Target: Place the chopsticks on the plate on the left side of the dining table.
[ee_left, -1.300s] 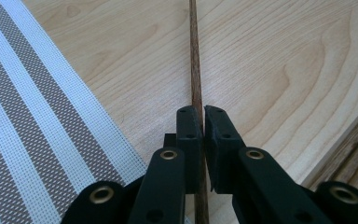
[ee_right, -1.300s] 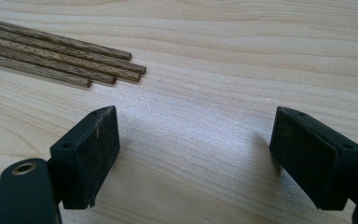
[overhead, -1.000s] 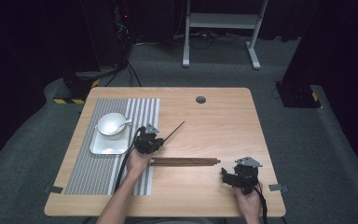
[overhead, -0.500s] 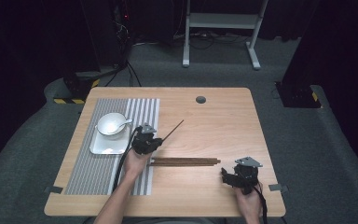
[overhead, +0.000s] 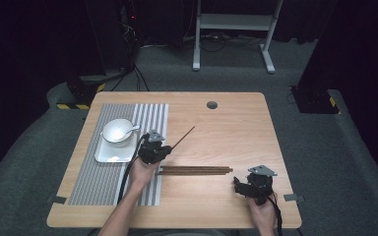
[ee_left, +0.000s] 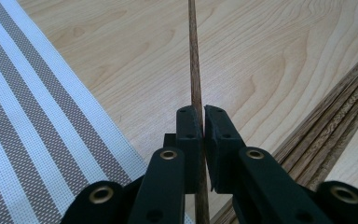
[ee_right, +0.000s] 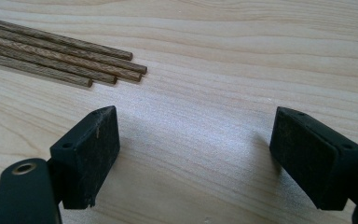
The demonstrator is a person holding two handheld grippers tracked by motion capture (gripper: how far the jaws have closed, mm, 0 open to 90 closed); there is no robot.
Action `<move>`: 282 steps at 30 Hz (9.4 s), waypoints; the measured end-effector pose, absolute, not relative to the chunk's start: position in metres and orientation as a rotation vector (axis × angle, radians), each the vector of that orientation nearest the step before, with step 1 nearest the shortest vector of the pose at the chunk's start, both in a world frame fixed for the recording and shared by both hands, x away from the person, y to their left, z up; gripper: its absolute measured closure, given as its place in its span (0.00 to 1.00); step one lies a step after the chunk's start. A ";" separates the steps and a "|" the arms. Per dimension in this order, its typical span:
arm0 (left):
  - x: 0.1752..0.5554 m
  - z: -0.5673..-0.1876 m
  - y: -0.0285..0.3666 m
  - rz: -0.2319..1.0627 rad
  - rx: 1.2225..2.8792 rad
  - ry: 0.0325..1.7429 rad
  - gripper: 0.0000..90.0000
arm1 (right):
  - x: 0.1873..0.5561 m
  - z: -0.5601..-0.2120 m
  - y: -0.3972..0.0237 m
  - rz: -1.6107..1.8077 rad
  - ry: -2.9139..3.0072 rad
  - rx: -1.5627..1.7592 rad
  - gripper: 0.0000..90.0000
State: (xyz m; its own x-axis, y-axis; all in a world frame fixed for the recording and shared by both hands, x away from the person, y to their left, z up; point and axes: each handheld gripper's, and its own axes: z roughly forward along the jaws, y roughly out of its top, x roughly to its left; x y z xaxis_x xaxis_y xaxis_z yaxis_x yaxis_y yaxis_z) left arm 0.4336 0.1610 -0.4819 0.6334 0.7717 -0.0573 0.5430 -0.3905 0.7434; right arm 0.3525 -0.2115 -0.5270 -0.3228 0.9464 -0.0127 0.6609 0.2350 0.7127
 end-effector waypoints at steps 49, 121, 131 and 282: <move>0.412 -0.465 0.202 0.430 2.037 1.069 0.94 | 0.353 -0.527 -0.212 0.856 2.068 1.472 0.17; 0.390 -0.468 0.247 0.477 2.011 1.169 0.93 | 0.353 -0.527 -0.211 0.856 2.068 1.472 0.17; 0.385 -0.468 0.257 0.487 2.000 1.189 0.93 | 0.353 -0.527 -0.211 0.855 2.068 1.473 0.17; 0.387 -0.496 0.313 0.475 1.826 1.475 0.69 | 0.353 -0.527 -0.211 0.855 2.070 1.467 0.17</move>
